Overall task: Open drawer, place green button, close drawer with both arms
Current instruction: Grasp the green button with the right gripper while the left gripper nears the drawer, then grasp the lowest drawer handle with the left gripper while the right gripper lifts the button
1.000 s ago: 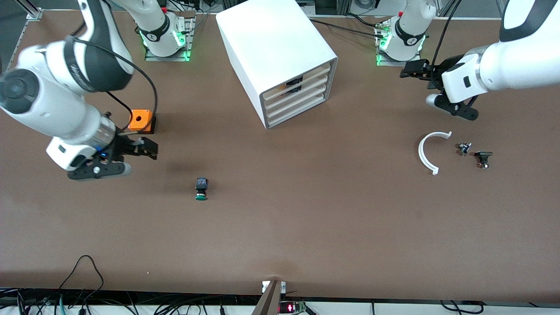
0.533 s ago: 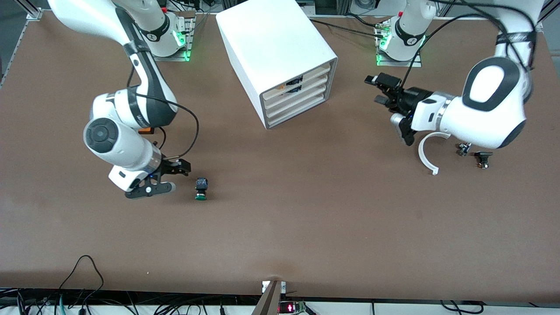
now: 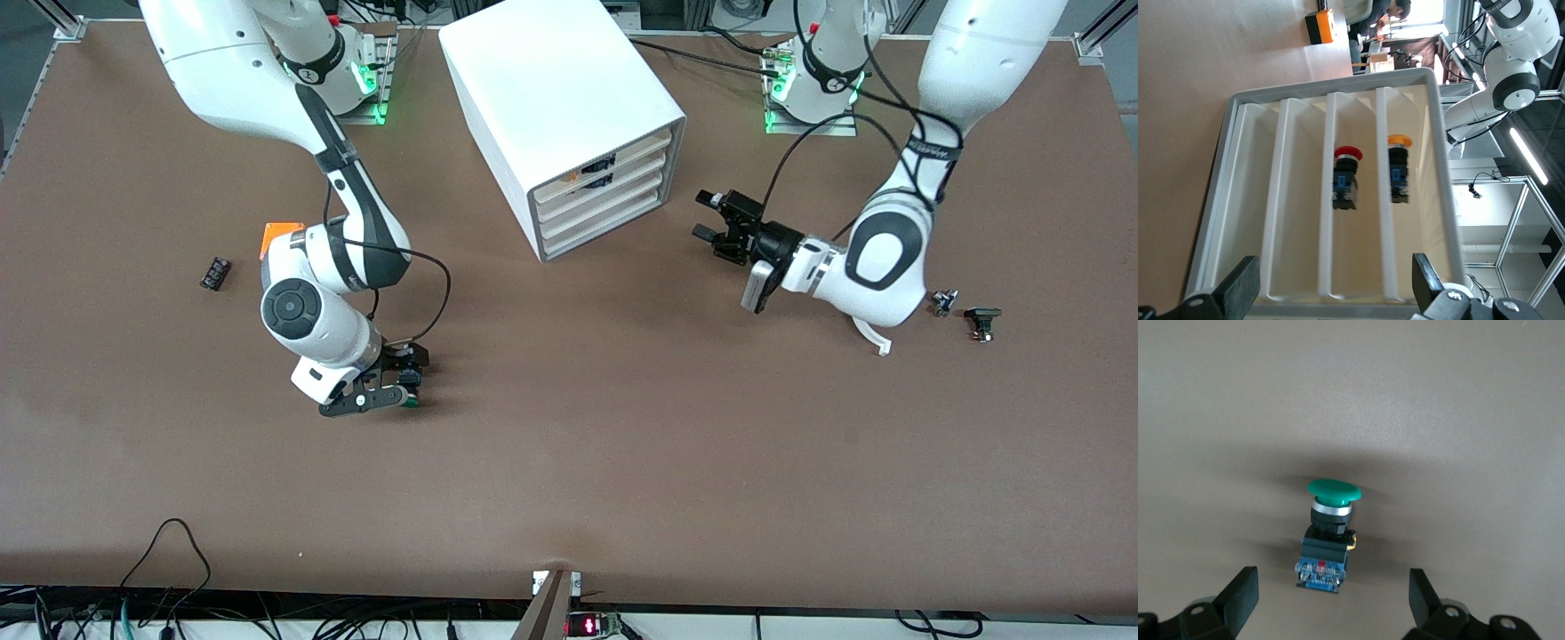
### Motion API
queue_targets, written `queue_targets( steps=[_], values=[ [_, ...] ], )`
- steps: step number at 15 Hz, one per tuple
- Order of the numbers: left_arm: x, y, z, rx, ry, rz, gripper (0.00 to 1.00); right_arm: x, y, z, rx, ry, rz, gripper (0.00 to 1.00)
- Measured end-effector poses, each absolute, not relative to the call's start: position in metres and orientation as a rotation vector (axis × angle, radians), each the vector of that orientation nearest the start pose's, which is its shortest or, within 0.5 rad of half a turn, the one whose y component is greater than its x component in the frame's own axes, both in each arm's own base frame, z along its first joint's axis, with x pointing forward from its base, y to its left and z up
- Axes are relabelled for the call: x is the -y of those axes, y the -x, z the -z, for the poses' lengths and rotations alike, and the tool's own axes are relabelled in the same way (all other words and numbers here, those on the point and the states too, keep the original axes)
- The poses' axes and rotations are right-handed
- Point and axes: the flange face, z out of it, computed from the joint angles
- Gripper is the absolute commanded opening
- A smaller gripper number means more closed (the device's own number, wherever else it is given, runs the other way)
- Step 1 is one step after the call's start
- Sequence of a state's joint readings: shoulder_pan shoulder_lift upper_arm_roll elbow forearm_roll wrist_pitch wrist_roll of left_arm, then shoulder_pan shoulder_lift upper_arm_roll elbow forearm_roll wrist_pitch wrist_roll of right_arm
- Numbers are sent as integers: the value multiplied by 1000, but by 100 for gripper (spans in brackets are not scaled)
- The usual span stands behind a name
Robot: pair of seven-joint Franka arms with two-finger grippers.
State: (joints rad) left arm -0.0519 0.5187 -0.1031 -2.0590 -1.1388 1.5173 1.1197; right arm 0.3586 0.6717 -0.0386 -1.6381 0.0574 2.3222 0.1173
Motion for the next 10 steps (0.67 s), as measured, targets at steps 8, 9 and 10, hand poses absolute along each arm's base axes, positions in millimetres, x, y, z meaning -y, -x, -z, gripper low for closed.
queue_targets(
  steps=[8,9,10],
  values=[
    [239,-446,-114,515,-1588,306,86,-229,-649,-184,160,3091,4,88],
    [241,-441,-111,503,-1597,310,83,-229,-649,-184,143,3089,2,77],
    [246,-434,-108,491,-1595,316,82,-229,-650,-185,125,3090,3,65]
  ],
)
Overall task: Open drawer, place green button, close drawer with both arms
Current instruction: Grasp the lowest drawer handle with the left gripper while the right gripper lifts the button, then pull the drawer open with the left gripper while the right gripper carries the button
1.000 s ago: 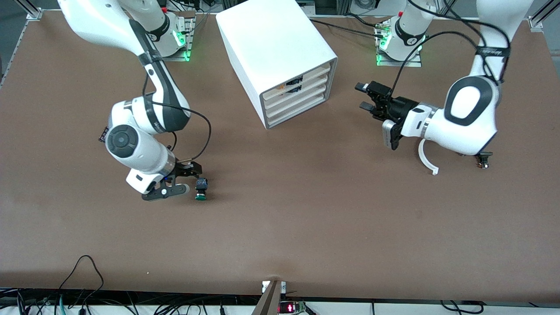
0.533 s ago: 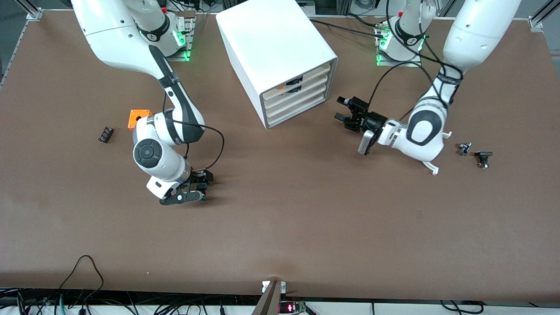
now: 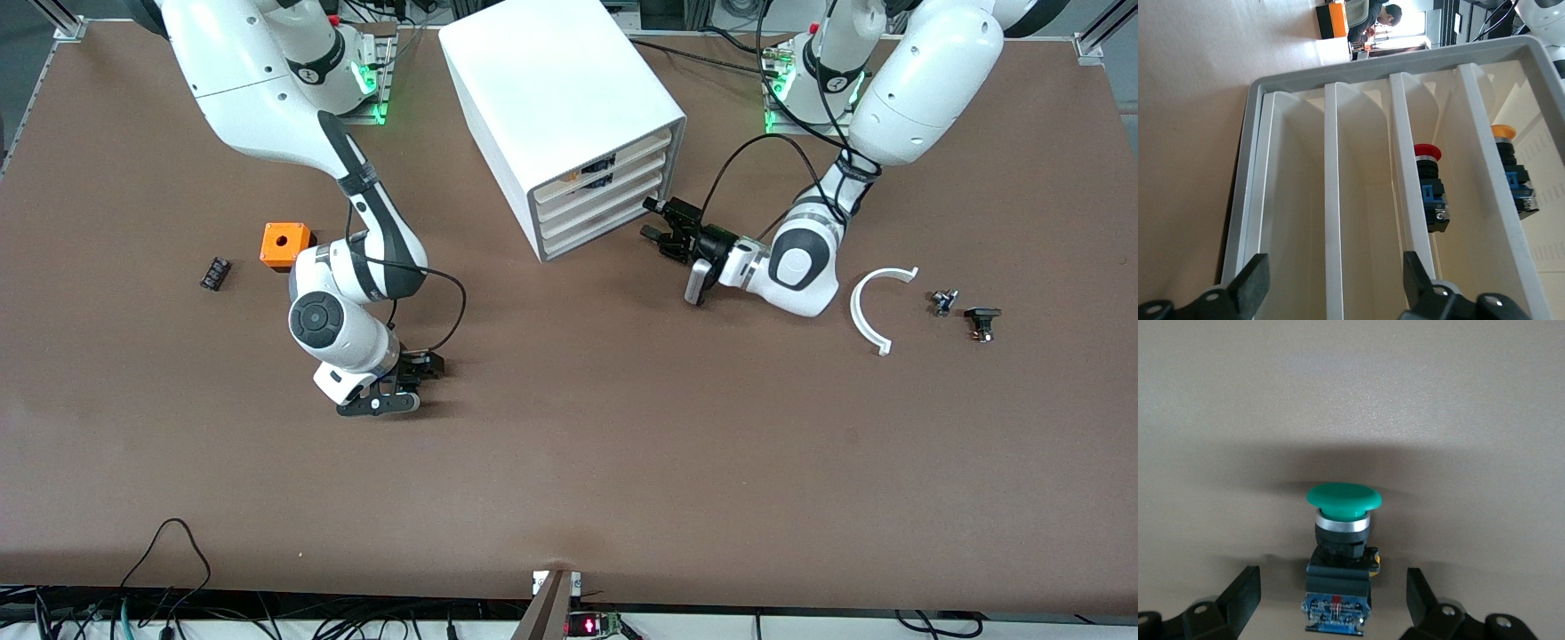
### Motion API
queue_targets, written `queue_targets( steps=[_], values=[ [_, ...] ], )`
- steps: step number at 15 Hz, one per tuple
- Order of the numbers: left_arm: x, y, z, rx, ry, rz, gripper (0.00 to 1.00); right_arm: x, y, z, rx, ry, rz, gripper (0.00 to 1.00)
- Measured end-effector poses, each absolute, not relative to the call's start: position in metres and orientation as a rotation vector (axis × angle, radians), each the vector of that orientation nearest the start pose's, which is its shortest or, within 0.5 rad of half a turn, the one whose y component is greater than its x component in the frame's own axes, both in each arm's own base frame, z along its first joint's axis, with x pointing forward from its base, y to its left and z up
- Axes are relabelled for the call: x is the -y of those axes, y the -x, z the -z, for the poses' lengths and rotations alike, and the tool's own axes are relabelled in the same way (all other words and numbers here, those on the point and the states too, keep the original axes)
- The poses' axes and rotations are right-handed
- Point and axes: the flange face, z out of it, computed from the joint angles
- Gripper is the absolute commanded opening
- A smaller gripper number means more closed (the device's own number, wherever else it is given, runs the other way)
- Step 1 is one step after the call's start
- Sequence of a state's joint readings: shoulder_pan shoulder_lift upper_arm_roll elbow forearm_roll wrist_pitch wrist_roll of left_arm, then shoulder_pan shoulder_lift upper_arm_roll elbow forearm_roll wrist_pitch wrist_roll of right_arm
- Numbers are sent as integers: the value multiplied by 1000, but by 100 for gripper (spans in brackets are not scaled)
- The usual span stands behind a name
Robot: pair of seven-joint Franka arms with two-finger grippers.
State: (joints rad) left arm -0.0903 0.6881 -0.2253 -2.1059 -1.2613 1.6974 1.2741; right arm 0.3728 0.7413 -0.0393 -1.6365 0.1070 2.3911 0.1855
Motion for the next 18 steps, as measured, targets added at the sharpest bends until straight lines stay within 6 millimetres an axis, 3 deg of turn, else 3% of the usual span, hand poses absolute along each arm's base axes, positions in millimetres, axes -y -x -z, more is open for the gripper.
queue_targets(
  steps=[4,5,6,8,9,13,18],
  values=[
    [264,-414,-103,482,-1602,341,64,-230,-650,-185,108,3090,4,5],
    [266,-410,-101,484,-1607,347,55,-230,-650,-185,108,3090,4,0],
    [267,-408,-100,485,-1610,352,43,-230,-650,-186,107,3089,7,0],
    [268,-403,-98,482,-1610,362,10,-229,-651,-187,99,3089,9,0],
    [269,-401,-98,480,-1609,366,0,-228,-652,-187,95,3089,10,0],
    [272,-397,-97,475,-1608,371,0,-231,-663,-205,49,3059,-2,0],
    [269,-402,-98,471,-1615,361,0,-238,-683,-270,-2,3049,-163,0]
  ],
)
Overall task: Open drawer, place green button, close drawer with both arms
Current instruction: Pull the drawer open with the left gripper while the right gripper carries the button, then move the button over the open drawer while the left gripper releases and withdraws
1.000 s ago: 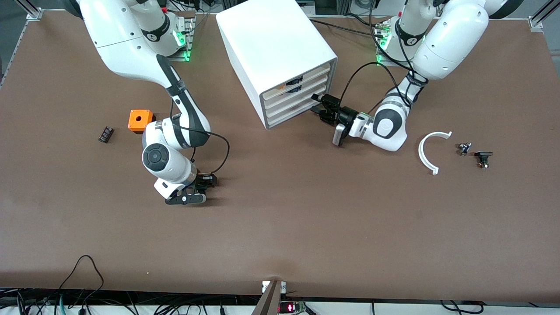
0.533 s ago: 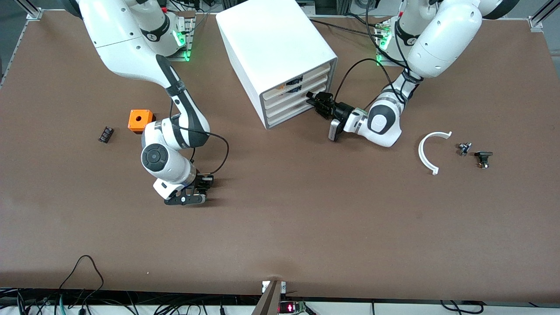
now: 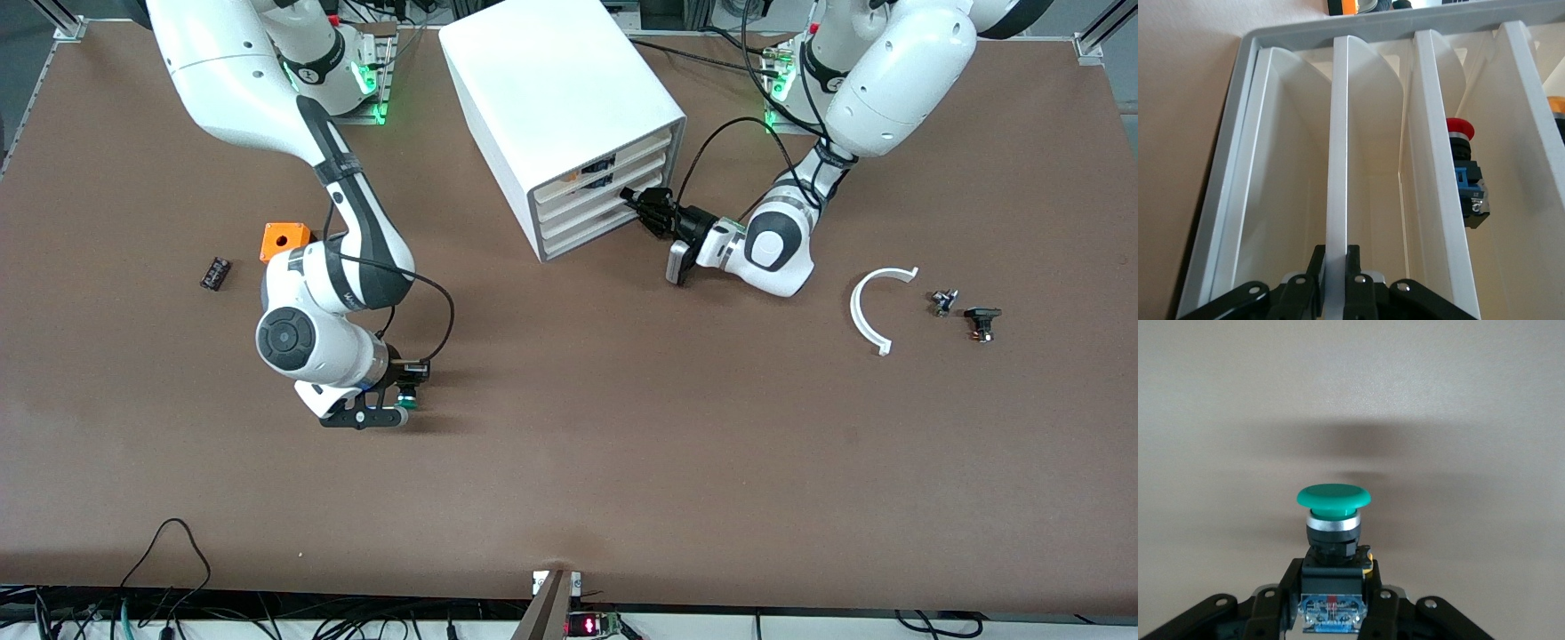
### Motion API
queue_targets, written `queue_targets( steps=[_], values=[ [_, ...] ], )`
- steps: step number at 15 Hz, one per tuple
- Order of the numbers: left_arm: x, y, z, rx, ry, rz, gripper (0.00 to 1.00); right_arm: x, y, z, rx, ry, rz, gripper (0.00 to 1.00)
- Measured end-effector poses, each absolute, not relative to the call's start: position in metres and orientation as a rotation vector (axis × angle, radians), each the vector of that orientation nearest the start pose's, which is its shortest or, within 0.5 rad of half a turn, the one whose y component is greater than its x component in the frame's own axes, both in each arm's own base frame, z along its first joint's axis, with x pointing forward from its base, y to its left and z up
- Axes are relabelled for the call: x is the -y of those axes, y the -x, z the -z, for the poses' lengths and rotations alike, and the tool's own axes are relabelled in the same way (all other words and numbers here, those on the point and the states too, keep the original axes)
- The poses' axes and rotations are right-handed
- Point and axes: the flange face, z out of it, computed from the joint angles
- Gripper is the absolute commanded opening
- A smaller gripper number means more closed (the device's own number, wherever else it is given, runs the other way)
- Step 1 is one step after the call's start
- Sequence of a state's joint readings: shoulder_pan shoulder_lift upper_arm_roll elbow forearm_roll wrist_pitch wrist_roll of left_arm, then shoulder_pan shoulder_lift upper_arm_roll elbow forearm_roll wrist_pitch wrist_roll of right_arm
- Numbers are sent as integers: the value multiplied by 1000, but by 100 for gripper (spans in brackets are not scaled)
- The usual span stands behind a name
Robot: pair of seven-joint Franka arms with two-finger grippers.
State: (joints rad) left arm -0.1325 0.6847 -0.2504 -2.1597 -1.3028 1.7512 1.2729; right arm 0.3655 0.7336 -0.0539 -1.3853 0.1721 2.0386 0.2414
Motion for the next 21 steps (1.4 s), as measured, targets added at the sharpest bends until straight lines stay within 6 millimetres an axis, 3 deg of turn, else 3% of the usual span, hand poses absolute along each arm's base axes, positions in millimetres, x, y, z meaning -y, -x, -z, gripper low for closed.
queue_targets(
  steps=[3,7,10,12,16,17,18,19,21],
  values=[
    [255,-423,-103,456,-1642,332,0,-233,-693,-312,-17,3057,-193,0],
    [219,-477,-122,472,-1723,322,0,-232,-701,-366,-58,3058,-169,0],
    [196,-504,-132,477,-1764,304,0,-241,-702,-404,-223,3048,-144,0],
    [191,-513,-136,483,-1781,303,0,-256,-697,-416,-407,3031,-139,0],
    [181,-527,-135,511,-1804,298,0,-316,-674,-434,-716,2980,-139,0],
    [177,-531,-134,510,-1807,293,38,-330,-668,-441,-810,2953,-130,0],
    [175,-533,-133,508,-1806,288,89,-344,-662,-448,-902,2921,-122,0],
    [172,-536,-133,504,-1811,286,100,-357,-656,-453,-994,2885,-115,0],
    [167,-539,-135,497,-1816,284,100,-389,-642,-462,-1171,2792,-92,0]
  ],
)
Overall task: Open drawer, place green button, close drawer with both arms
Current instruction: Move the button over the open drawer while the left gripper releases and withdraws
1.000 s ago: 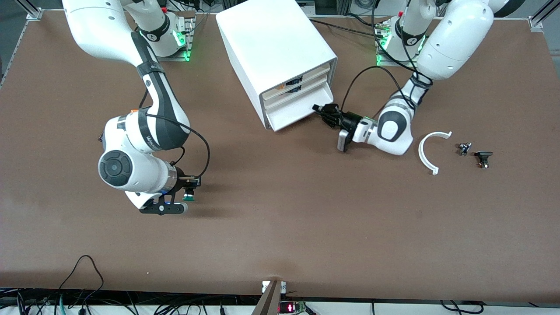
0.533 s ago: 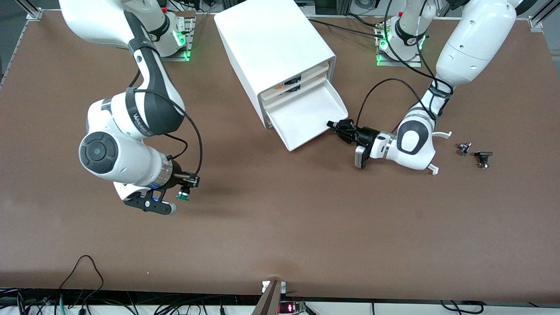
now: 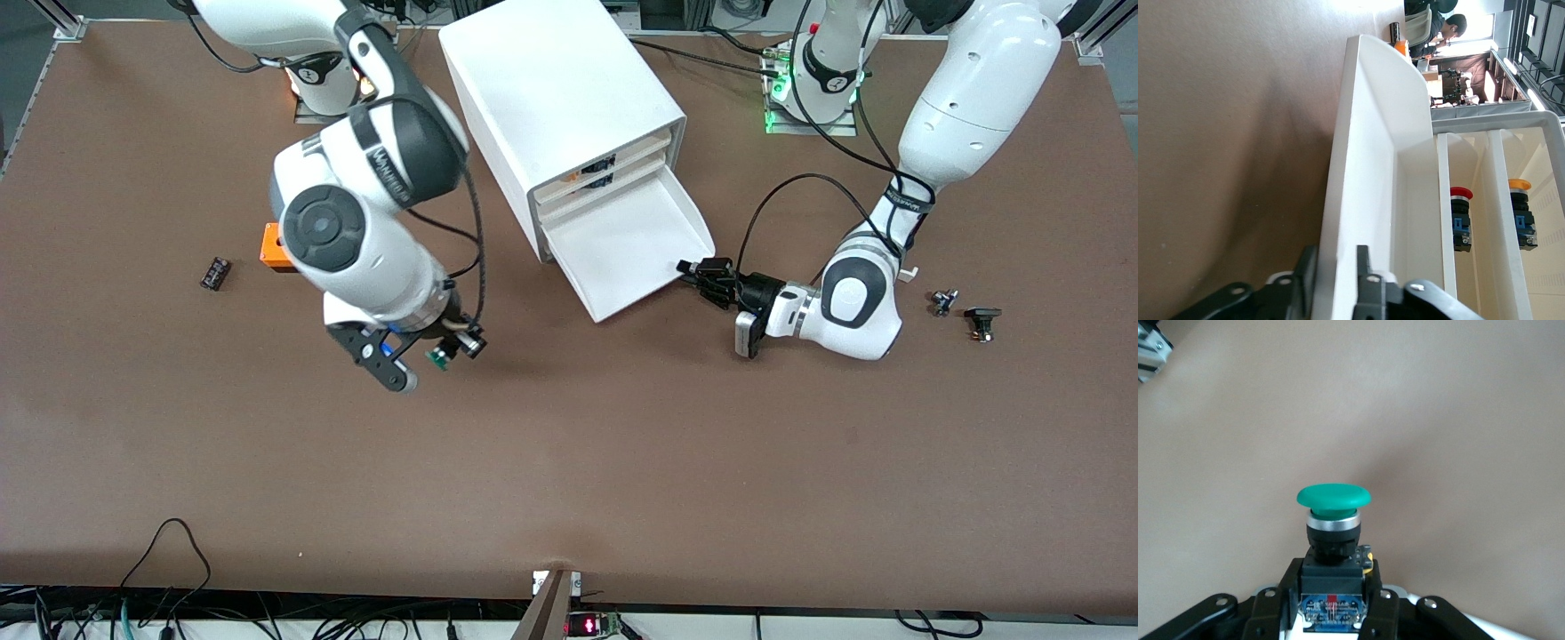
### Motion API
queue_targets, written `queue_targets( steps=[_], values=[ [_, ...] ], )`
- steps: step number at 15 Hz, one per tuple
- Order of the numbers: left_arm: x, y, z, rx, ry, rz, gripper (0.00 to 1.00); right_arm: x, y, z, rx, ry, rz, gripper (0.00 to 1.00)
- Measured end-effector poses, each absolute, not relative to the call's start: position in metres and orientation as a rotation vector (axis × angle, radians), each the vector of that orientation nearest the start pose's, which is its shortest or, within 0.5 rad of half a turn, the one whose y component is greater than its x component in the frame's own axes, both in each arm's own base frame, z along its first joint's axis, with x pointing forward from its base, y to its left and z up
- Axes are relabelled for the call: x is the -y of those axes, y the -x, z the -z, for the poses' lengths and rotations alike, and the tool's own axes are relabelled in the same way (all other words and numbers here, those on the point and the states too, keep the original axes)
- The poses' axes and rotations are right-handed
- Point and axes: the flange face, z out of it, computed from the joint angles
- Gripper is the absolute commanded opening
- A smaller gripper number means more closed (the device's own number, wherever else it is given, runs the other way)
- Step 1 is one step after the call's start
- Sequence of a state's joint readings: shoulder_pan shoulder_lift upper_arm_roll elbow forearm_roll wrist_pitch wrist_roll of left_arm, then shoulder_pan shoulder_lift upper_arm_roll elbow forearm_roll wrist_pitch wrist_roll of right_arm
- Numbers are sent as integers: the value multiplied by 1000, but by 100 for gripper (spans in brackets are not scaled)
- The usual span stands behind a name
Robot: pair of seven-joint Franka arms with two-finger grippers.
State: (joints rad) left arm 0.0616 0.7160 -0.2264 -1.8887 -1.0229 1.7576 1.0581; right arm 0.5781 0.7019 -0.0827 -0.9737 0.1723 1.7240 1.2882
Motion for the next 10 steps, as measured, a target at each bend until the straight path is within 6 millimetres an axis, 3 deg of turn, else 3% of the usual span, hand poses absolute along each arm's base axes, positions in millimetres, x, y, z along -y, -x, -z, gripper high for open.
queue_targets(
  steps=[3,5,8,10],
  values=[
    [161,-544,-140,479,-1825,305,100,-446,-615,-471,-1369,2625,-55,0],
    [154,-556,-157,477,-1873,350,100,-481,-595,-477,-1448,2526,-43,0],
    [137,-583,-213,492,-1973,404,100,-523,-567,-474,-1525,2437,-56,0],
    [117,-597,-248,469,-2091,440,100,-546,-553,-456,-1551,2417,-68,0]
  ],
)
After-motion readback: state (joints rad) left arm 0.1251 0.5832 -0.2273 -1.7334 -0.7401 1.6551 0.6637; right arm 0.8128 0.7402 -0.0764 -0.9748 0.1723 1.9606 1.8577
